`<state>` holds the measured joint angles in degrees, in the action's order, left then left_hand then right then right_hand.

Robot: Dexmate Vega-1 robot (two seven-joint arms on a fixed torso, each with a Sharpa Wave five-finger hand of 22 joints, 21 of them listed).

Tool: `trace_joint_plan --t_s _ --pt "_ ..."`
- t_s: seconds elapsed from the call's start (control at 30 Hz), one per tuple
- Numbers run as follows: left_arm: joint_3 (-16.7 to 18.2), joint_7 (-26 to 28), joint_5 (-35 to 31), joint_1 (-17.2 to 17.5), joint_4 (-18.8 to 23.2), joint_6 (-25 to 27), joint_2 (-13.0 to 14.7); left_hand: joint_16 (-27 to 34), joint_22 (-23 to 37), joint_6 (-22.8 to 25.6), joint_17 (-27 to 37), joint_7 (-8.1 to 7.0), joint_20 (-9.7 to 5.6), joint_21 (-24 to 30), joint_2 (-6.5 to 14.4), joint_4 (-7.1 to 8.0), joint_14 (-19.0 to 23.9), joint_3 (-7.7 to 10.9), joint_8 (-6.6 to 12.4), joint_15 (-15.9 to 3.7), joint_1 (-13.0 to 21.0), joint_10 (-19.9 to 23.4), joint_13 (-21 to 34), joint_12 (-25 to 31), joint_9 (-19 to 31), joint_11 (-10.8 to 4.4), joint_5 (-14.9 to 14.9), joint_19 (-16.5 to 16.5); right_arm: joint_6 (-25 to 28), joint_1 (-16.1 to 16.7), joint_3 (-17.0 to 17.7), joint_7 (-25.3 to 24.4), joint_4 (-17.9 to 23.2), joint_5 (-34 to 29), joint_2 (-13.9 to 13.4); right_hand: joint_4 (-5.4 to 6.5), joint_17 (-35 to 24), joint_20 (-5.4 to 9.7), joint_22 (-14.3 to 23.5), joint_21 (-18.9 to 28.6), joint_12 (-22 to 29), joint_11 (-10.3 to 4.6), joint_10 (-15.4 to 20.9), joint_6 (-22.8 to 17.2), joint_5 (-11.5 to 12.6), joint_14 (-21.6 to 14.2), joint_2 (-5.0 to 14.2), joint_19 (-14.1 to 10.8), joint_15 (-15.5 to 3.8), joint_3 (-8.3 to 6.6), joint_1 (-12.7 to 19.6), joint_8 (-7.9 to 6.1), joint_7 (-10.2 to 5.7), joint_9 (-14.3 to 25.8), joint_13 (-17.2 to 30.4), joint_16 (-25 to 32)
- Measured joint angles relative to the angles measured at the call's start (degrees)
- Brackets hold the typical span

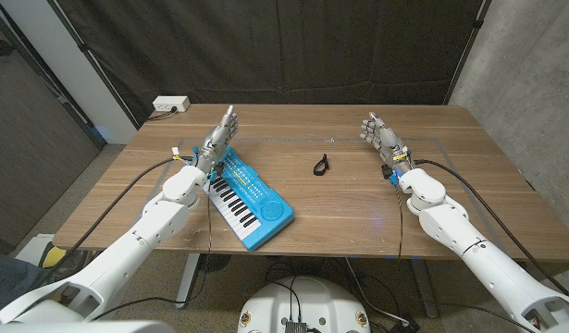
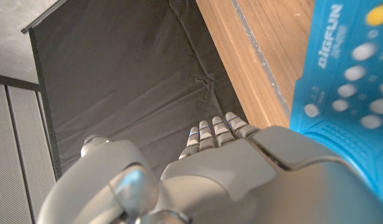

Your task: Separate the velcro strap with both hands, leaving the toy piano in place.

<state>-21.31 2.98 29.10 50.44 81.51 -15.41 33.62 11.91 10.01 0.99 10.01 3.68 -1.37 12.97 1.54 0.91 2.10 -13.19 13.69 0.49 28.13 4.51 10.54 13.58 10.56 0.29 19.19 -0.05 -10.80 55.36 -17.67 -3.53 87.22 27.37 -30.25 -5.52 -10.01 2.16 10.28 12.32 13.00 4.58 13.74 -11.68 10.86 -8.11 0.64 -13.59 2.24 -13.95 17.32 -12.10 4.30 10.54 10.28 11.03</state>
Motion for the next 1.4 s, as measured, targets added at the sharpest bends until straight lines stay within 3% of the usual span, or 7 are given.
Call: trace_joint_plan --t_s 0.3,0.5,1.0,1.07,1.4 --pt "-0.88 3.88 -6.56 1.15 4.71 0.2 2.23 0.77 0.28 7.01 0.0 -0.48 -0.46 0.29 0.03 -3.55 6.76 0.91 1.17 -1.11 7.07 7.13 0.0 1.06 0.0 -1.25 -1.02 3.6 0.52 0.95 0.59 -0.95 1.47 -0.61 -0.4 -0.11 0.0 0.0 0.0 0.0 0.0 -0.31 0.31 0.0 0.0 0.0 0.23 0.0 0.0 0.03 0.23 0.0 0.0 0.0 0.0 0.0" --pt "-1.33 6.92 -11.99 1.67 7.28 1.23 3.17 1.45 0.55 11.47 0.28 -1.25 -0.77 1.93 0.27 -5.37 12.08 1.24 1.6 -1.98 11.07 11.86 0.28 1.28 -0.01 -2.11 -1.73 9.21 0.65 1.34 0.91 -0.91 2.16 -0.6 -0.61 -0.11 0.01 -0.01 -0.01 0.0 0.0 -0.31 0.31 0.01 0.0 0.0 0.01 0.01 0.0 0.03 0.46 0.0 0.0 -0.01 -0.01 0.0" --pt "-2.03 10.63 -20.6 3.25 14.3 3.99 5.66 1.87 0.8 15.52 0.28 -1.82 -0.77 2.32 0.73 -6.0 16.27 1.31 2.05 -2.83 13.21 15.95 0.28 1.71 -0.01 -2.55 -2.35 12.03 0.38 2.22 1.47 -0.46 3.09 0.41 -0.76 -0.26 0.01 0.0 -0.01 0.0 0.0 -0.05 0.87 -0.53 0.0 -0.55 0.01 -0.41 -0.06 0.19 0.45 0.0 -0.09 -0.01 -0.01 0.0" --pt "-2.18 11.02 -22.87 3.53 15.64 5.52 6.15 1.87 0.8 15.6 0.28 -1.74 -0.91 2.32 0.15 -6.14 16.44 1.45 2.05 -2.84 13.8 16.04 0.28 1.71 -0.01 -2.63 -2.35 12.38 -0.1 2.53 1.76 -0.22 3.13 0.67 -0.74 -0.26 0.01 0.0 -0.01 0.0 0.0 -0.13 0.95 -0.72 0.0 -0.85 0.01 -0.42 -0.23 0.19 0.45 0.0 0.1 -0.01 -0.01 0.0" --pt "-3.45 14.23 -31.62 4.06 19.73 10.33 6.3 1.87 0.64 17.69 0.27 -2.76 -0.78 2.76 1.12 -6.97 18.54 1.8 2.05 -2.9 15.84 17.99 0.28 1.71 0.26 -3.36 -2.35 13.47 -1.1 3.28 3.19 0.9 2.63 2.0 -1.19 -0.42 -0.28 0.3 -0.02 0.0 0.0 -0.31 1.13 -0.72 -0.27 -0.91 0.23 -0.72 -0.28 0.35 0.68 0.0 0.1 0.08 -0.01 0.0"
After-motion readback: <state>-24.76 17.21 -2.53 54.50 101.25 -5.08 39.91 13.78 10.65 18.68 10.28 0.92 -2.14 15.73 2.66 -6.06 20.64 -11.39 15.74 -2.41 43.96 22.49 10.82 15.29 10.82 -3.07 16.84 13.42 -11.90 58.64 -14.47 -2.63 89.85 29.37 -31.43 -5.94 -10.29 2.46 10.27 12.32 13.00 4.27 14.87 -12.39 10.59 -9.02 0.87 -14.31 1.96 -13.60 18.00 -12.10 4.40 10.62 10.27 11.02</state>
